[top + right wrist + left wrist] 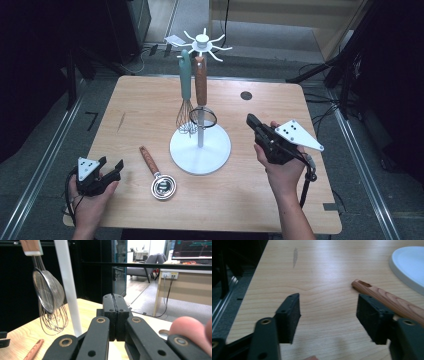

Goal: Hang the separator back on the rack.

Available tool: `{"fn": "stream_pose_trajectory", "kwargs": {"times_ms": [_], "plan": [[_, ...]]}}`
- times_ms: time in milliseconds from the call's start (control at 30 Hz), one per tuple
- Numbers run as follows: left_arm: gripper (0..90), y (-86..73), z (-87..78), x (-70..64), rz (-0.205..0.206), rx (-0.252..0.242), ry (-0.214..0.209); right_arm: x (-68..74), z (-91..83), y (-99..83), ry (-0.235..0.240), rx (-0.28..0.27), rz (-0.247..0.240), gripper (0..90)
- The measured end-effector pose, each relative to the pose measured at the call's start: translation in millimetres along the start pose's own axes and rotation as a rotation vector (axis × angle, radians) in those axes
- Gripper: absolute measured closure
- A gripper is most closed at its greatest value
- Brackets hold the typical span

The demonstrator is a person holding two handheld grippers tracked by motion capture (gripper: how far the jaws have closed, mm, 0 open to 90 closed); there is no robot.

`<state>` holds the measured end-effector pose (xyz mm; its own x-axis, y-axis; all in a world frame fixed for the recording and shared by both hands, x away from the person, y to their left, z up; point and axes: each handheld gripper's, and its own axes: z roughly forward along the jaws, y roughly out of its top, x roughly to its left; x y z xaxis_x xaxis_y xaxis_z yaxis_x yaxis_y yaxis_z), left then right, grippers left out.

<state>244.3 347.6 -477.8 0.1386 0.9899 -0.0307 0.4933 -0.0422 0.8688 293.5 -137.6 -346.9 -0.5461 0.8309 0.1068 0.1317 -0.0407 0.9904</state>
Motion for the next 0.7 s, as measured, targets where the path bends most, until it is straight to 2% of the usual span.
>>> {"fn": "stream_pose_trajectory", "kwargs": {"times_ms": [167, 233, 333, 433, 533, 600, 700], "plan": [[54.2, -0.2, -1.4, -3.8, 0.006, -0.005, -0.033, -6.3, -6.2, -15.2, -0.047, 0.032, 0.001, 90.0], [58.2, -0.5, -1.3, -5.4, 0.005, 0.0, -0.051, -8.0, -8.5, -19.4, -0.061, 0.042, 0.01, 87.3], [63.8, -0.4, -2.3, -7.2, 0.003, 0.005, -0.071, -12.1, -11.2, -26.7, -0.051, 0.061, 0.022, 83.0], [68.7, -0.5, -3.1, -9.7, 0.006, 0.003, -0.09, -14.9, -13.9, -33.7, -0.069, 0.084, 0.017, 76.9], [77.5, -0.3, -3.1, -11.2, 0.005, 0.013, -0.12, -18.9, -17.4, -41.8, -0.093, 0.1, 0.0, 68.7], [81.5, -0.4, -2.3, -12.2, 0.003, 0.023, -0.139, -21.1, -20.6, -45.9, -0.105, 0.083, -0.003, 60.3], [85.0, -0.2, -2.3, -13.0, 0.003, 0.032, -0.152, -26.7, -24.4, -51.9, -0.155, 0.085, -0.015, 54.1]]}}
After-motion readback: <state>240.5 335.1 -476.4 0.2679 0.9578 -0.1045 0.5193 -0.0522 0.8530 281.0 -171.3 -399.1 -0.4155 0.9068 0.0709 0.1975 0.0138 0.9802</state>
